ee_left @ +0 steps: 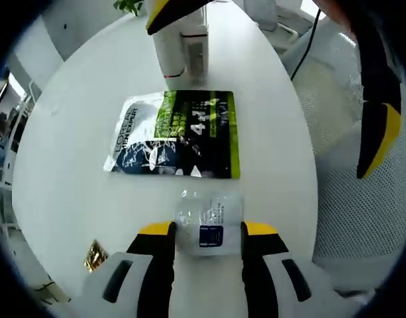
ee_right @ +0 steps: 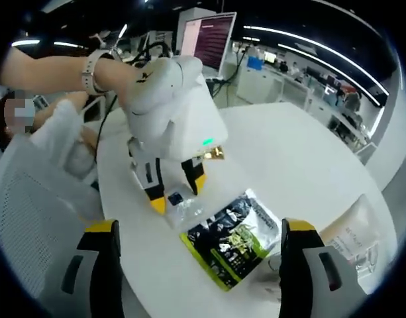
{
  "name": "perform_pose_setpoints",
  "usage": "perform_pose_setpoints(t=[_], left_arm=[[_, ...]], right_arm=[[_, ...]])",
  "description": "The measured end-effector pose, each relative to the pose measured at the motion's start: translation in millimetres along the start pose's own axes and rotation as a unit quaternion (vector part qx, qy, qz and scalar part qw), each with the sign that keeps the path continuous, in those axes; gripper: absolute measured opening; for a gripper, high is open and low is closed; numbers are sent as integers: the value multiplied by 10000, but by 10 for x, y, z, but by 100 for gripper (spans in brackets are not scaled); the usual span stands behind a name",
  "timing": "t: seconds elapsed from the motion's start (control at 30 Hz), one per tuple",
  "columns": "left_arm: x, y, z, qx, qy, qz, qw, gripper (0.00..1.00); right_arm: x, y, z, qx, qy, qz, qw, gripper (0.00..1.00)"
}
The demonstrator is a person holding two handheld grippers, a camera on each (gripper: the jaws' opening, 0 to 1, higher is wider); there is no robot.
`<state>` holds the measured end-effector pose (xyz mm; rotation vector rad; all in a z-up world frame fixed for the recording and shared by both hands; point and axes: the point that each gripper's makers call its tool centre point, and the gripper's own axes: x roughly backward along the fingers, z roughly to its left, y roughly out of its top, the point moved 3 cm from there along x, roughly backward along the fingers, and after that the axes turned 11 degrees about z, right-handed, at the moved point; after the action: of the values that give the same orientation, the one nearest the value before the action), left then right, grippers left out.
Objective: Arrange the skincare products in the storage area until every visible bottle or jar stands upright without overlapping.
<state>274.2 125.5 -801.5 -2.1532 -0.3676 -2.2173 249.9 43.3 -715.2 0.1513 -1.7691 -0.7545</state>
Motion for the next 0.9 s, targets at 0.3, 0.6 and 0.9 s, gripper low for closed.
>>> perform_pose_setpoints(t=[0.3,0.6,0.9], left_arm=[[-55,7,-28,16,-24,-18,10000,36],[-50,-2,-3,45,-4,-112,9999,43],[-59,-18,-1,108,70,-183,9998,55]], right_arm=[[1,-9,-15,65,-18,45,10000,100],[-14,-26,-5,161,-4,129,9998,100],[-10,-50,-24,176,-62,192,9996,100]])
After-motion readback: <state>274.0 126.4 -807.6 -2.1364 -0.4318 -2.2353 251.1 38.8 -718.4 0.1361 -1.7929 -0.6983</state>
